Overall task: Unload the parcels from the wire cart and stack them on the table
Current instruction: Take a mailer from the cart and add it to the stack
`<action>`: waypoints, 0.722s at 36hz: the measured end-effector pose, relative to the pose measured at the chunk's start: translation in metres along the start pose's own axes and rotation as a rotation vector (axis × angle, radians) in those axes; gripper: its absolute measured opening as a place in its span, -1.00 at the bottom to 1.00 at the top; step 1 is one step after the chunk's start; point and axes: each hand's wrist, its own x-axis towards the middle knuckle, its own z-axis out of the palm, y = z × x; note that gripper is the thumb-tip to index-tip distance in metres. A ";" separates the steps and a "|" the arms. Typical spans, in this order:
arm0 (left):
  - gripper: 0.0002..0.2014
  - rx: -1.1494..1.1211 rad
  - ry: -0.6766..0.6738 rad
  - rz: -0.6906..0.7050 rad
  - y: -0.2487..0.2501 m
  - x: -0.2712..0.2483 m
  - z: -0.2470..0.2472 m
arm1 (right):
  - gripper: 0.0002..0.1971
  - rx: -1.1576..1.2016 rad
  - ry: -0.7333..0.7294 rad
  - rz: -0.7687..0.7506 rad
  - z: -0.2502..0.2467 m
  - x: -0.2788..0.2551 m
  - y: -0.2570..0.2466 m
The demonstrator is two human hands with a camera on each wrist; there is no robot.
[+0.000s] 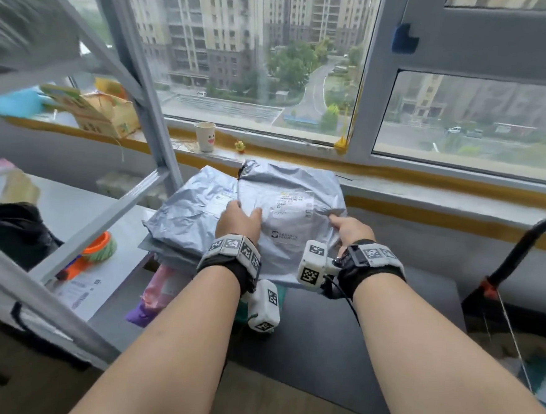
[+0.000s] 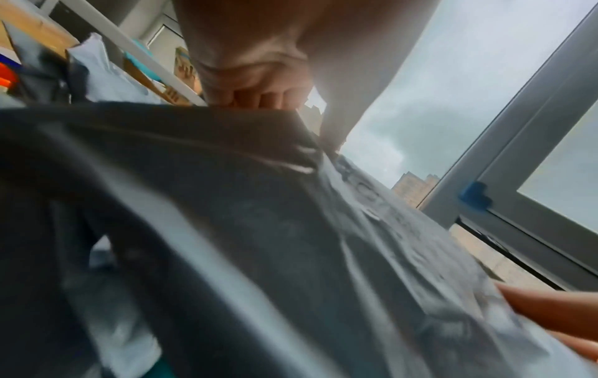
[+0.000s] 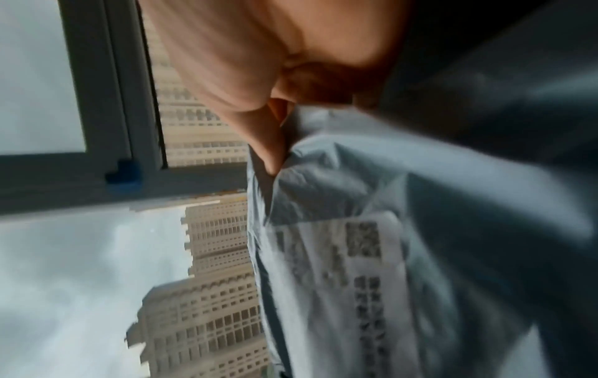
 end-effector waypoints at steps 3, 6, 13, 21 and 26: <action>-0.48 0.026 0.070 0.034 -0.006 0.023 -0.017 | -0.65 0.067 -0.053 -0.057 0.030 0.011 -0.004; -0.50 0.055 0.117 0.060 -0.015 0.049 -0.034 | -0.88 0.117 -0.047 -0.066 0.060 0.016 -0.010; -0.53 0.168 0.142 0.087 -0.040 0.112 -0.066 | -0.59 -0.009 -0.048 -0.067 0.135 0.015 -0.025; -0.60 0.447 -0.011 0.069 -0.091 0.169 -0.070 | -0.09 -0.242 -0.089 0.008 0.195 0.029 -0.018; -0.67 0.669 -0.048 0.242 -0.119 0.175 -0.057 | -0.27 -0.352 -0.013 -0.005 0.202 0.036 -0.010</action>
